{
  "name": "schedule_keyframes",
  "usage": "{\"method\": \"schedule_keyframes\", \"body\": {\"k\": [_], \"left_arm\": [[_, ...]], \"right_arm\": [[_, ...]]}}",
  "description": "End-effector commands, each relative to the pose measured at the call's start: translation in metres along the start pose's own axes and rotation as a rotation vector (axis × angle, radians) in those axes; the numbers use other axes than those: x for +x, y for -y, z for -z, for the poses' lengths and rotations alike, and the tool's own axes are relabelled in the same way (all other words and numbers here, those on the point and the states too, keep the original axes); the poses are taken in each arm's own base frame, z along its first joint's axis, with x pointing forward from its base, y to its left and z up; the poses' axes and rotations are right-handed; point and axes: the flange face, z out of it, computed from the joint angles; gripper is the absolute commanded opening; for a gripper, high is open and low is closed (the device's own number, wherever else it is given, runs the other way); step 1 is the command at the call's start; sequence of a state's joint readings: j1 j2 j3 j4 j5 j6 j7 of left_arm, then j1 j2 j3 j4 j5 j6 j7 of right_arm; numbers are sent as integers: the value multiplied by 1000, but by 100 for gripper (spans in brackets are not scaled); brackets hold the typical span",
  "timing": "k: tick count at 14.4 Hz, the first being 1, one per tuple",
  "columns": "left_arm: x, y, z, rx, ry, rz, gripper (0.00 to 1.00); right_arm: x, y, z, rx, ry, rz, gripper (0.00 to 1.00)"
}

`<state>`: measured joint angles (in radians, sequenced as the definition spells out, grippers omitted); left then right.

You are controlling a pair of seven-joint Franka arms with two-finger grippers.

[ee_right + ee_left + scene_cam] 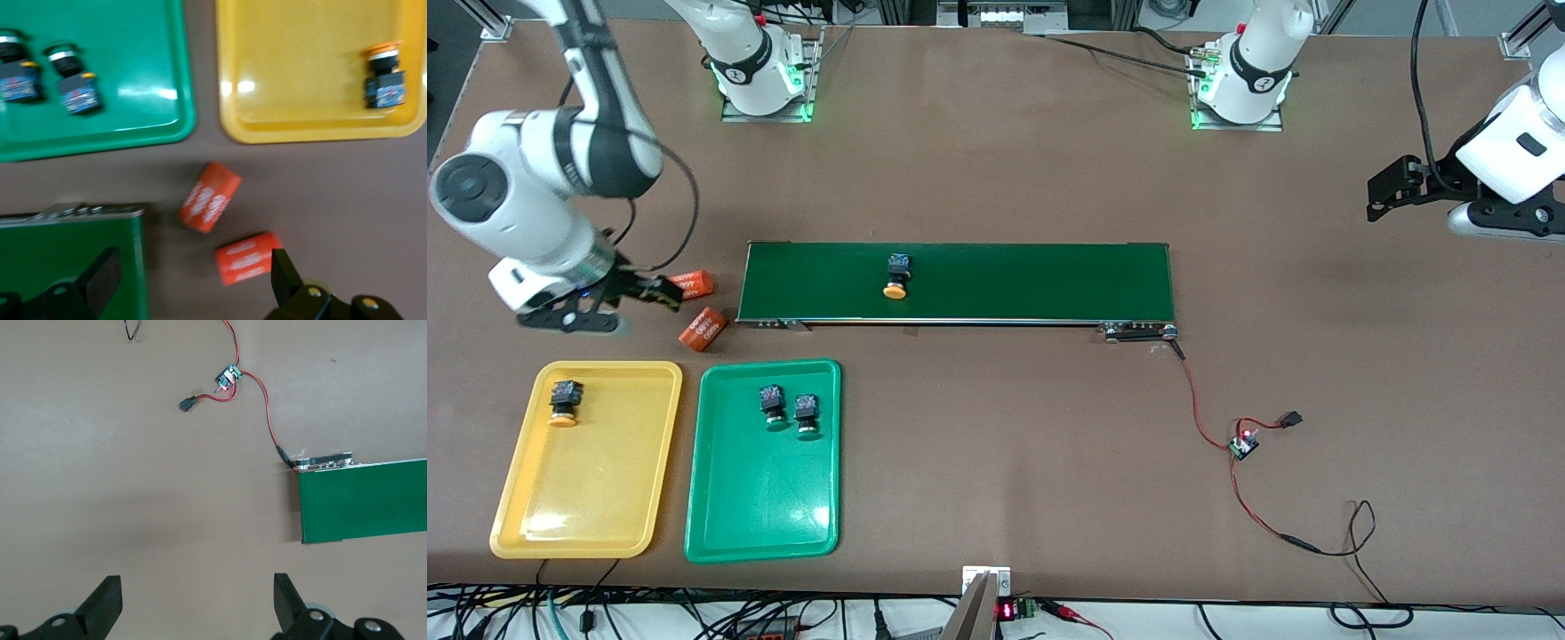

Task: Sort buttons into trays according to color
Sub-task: 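Grasp the second yellow button on the belt with the right gripper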

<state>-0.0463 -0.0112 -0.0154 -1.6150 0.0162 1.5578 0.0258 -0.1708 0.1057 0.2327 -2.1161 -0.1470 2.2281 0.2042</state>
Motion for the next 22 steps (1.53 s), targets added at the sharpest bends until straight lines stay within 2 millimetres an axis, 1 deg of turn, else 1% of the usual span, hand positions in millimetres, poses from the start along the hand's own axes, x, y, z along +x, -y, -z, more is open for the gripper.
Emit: {"method": "schedule_keyframes", "body": {"k": [1, 3, 5, 6, 7, 9, 11, 12, 17, 18, 21, 22], "left_arm": [[0, 2, 6, -12, 4, -14, 100], [0, 2, 6, -12, 4, -12, 100], [0, 2, 6, -12, 4, -14, 100], [0, 2, 6, -12, 4, -12, 100], [1, 2, 6, -12, 3, -12, 100], [0, 2, 6, -12, 4, -12, 100], [0, 2, 6, -12, 4, -14, 100], [1, 2, 6, -12, 3, -12, 100], [1, 2, 6, -12, 3, -14, 100], [1, 2, 6, -12, 3, -14, 100], [1, 2, 6, -12, 3, -12, 100], [1, 2, 6, -12, 3, -12, 100]], "right_arm": [[-28, 41, 6, 62, 13, -51, 100], [-37, 77, 11, 95, 20, -19, 100], [-44, 104, 11, 102, 20, -30, 100], [-50, 124, 12, 105, 20, -30, 100], [-54, 138, 7, 109, 24, -42, 100], [-62, 165, -8, 120, 38, -32, 100], [-69, 185, -24, 141, 25, -24, 100], [-71, 193, -31, 146, 23, -23, 100], [-74, 208, -55, 159, 34, -41, 100], [-77, 215, -59, 163, 36, -36, 100], [-79, 220, -70, 153, 42, -37, 100], [-79, 220, -70, 146, 37, -29, 100]]}}
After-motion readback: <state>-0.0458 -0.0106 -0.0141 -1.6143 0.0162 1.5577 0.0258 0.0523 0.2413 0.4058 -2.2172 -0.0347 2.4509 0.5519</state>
